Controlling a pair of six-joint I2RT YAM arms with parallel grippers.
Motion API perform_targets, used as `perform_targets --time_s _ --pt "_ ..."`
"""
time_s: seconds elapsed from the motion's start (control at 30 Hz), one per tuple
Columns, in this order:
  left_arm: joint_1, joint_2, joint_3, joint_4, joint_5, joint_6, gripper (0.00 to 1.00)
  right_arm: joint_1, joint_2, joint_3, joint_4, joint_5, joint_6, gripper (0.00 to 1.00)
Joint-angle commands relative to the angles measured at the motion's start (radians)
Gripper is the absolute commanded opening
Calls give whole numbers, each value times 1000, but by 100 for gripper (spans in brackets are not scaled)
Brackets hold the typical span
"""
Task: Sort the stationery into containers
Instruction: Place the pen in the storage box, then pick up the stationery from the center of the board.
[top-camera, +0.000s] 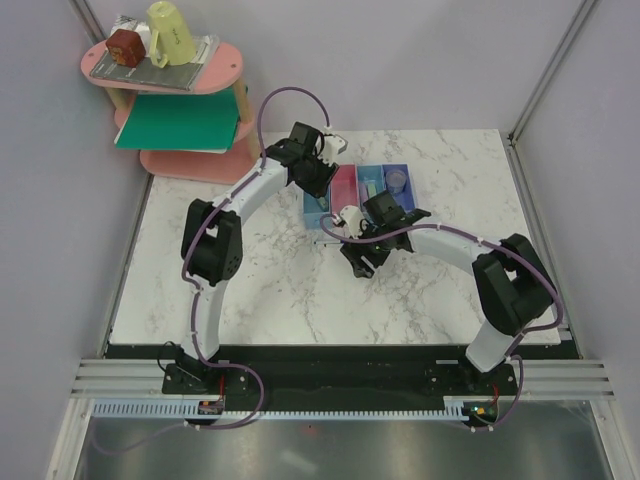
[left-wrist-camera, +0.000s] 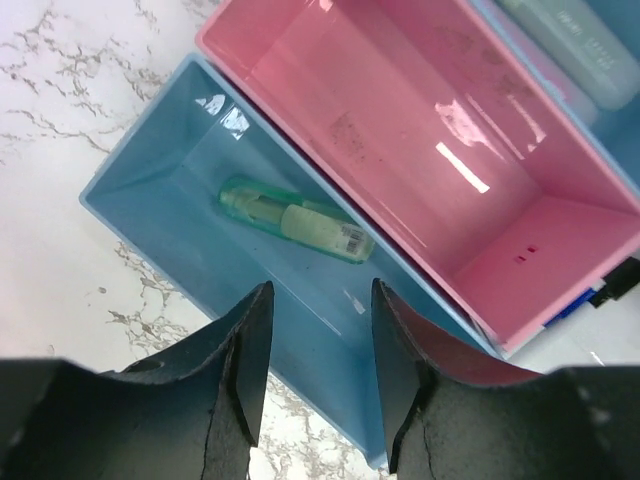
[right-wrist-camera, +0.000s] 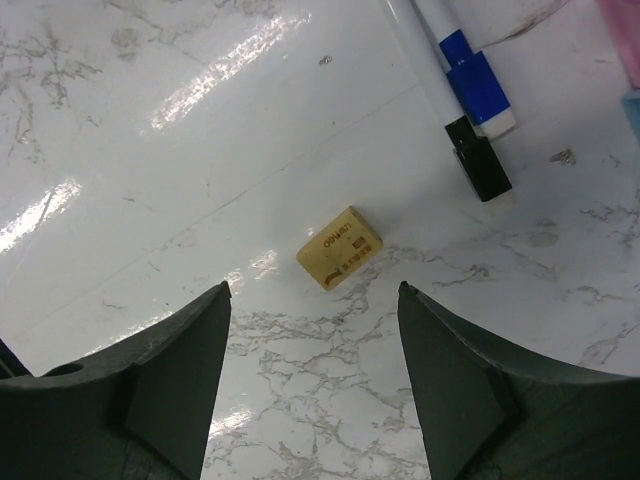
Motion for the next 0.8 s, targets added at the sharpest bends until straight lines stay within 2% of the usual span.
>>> perform_targets --time_s 0.0,0.1,0.33,0.6,0.7,0.73,0.77 --pt "0 -118 14 20 73 -21 51 36 29 -11 56 77 24 74" --pt "2 -161 -8 20 87 -17 51 56 45 -22 68 103 33 72" --pt "3 -382 -136 22 84 20 51 96 85 -45 112 189 56 68" --pt "17 -582 -304 23 31 110 54 118 158 -29 141 269 70 55" --pt "23 -628 -337 25 17 132 55 121 164 -26 143 281 75 39" --pt "25 -637 -348 25 11 143 56 122 158 -29 143 283 78 26" --pt "30 -645 -353 23 9 146 56 126 152 -31 140 283 76 22"
